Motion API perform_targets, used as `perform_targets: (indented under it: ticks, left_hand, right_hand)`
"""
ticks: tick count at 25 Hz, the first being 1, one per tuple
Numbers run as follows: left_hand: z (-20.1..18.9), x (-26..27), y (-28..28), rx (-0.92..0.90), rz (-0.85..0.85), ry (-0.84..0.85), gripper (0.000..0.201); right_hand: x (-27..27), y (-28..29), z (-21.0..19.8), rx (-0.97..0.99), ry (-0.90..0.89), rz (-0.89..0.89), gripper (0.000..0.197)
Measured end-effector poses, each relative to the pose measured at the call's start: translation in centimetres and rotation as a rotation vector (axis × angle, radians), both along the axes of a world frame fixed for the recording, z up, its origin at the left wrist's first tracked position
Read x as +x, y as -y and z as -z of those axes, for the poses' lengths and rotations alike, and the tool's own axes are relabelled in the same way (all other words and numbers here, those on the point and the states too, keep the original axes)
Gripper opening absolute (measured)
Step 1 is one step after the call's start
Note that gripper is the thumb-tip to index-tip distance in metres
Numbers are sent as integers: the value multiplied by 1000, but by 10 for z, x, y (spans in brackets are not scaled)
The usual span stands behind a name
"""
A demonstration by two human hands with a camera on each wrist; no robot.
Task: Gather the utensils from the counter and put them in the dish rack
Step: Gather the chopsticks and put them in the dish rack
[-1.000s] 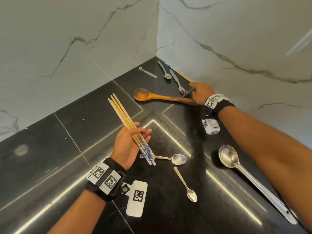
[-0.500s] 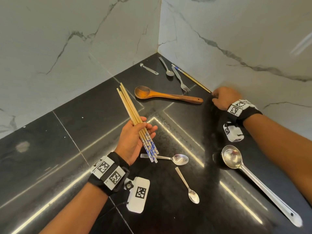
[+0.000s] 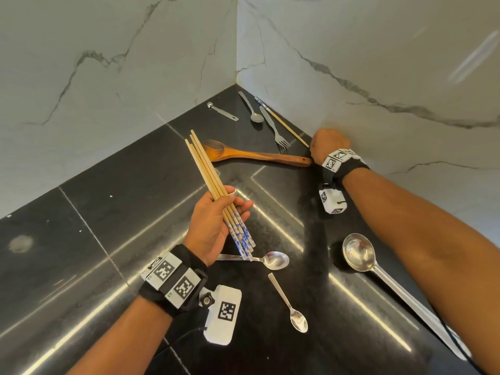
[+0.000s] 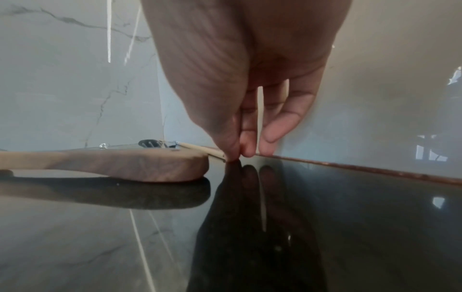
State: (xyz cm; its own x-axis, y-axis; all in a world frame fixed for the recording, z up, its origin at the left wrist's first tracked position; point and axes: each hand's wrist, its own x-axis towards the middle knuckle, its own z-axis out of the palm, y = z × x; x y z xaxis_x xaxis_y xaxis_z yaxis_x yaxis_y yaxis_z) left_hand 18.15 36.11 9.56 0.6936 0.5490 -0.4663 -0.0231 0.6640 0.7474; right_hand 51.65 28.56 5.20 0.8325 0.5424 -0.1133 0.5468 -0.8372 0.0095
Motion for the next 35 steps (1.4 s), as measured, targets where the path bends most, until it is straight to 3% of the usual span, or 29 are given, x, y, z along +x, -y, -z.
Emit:
perform_targets:
  ticks: [7, 10, 16, 20, 23, 26, 29, 32, 35]
  left_hand:
    - [-1, -4, 5, 12, 17, -20, 14]
    - [-1, 1, 9, -1, 17, -10, 14]
    - [1, 9, -1, 12, 11, -25, 14]
    - [2, 5, -13, 32, 0, -27, 15]
    - [-2, -2, -17, 35, -5, -19, 15]
    - [-11, -12, -12, 44, 12, -4, 16]
    - [-27, -20, 2, 82, 53, -6, 16]
    - [-39, -23, 18, 158, 118, -14, 18]
    - [-45, -21, 48, 207, 238, 1, 20]
  right_hand:
    - [-2, 52, -8, 101, -143, -32, 21]
    - [1, 31, -8, 186, -144, -86, 28]
    - [12, -33, -2, 83, -36, -78, 27]
    - [5, -29, -10, 60, 16, -52, 30]
    - [-8, 8, -43, 309, -10, -13, 30]
    - [-36, 62, -90, 729, -28, 70, 17]
    - [-83, 114, -145, 1100, -163, 90, 13]
    - [-133, 143, -184, 1191, -285, -1, 20]
    - [-181, 149, -189, 1111, -435, -87, 16]
